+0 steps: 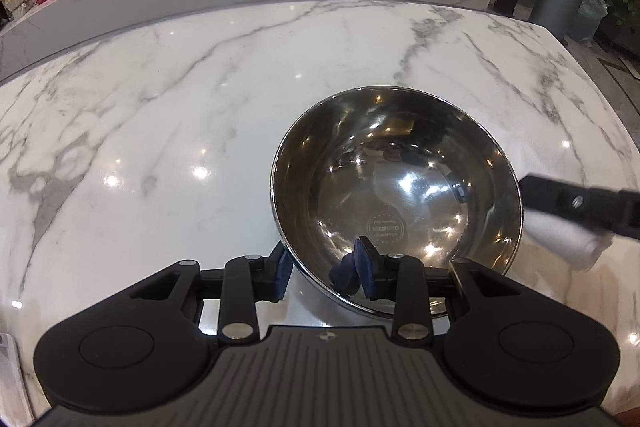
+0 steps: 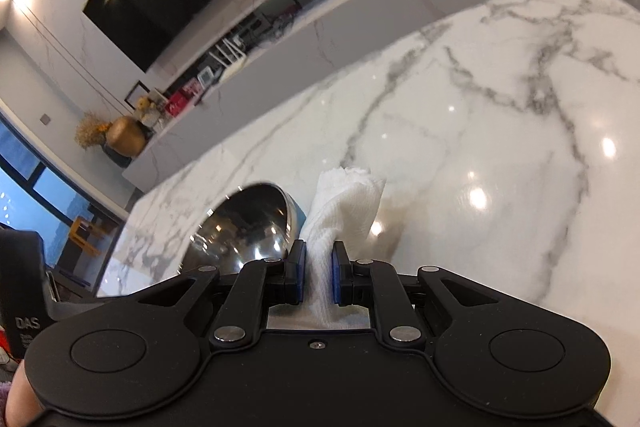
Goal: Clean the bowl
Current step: 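Roll the right gripper and wipe the cloth along the bowl's blue side while the left gripper holds the rim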
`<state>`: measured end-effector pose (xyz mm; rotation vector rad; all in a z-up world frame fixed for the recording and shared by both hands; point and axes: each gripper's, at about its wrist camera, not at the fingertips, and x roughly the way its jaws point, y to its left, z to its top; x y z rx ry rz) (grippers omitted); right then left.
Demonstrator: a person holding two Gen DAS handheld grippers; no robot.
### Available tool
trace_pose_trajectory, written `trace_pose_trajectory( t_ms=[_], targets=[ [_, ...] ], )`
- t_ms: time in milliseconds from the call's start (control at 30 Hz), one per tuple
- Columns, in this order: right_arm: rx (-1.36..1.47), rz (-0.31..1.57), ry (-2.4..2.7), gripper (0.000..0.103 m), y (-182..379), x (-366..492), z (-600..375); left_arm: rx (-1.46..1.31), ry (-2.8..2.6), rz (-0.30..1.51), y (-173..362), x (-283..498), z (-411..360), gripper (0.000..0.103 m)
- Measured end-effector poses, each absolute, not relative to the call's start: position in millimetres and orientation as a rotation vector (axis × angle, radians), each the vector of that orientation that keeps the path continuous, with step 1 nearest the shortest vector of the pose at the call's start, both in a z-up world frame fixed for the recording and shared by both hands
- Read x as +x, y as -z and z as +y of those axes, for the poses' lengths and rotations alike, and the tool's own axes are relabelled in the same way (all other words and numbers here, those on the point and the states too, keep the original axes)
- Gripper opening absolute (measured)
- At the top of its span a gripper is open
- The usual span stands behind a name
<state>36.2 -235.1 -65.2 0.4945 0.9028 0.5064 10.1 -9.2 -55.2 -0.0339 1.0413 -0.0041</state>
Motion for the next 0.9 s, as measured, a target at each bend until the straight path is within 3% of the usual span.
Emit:
trace_pose_trajectory(
  t_ms=[233,367,467,533,633,900],
  targets=[
    [0.467,0.963,-0.504,0.012,77,35,-229,-0.041,0.005,1.044,56,9,-7,0.032],
    [0.461,0.968,-0.505,0.012,77,34,-228,-0.078,-0.013,1.067,57,10,-3,0.046],
    [0.462,0.971,-0.506,0.012,77,34,-228,-0.117,-0.006,1.078,59,9,1,0.048],
    [0.461,0.972,-0.509,0.012,77,34,-227,-0.119,0.002,1.082,59,10,0,0.047],
    [0.467,0.962,-0.512,0.012,74,34,-228,-0.113,0.018,1.078,58,12,-1,0.036],
    [0.535,0.899,-0.521,0.012,63,36,-241,-0.093,0.01,1.048,58,24,-1,0.029]
  ],
)
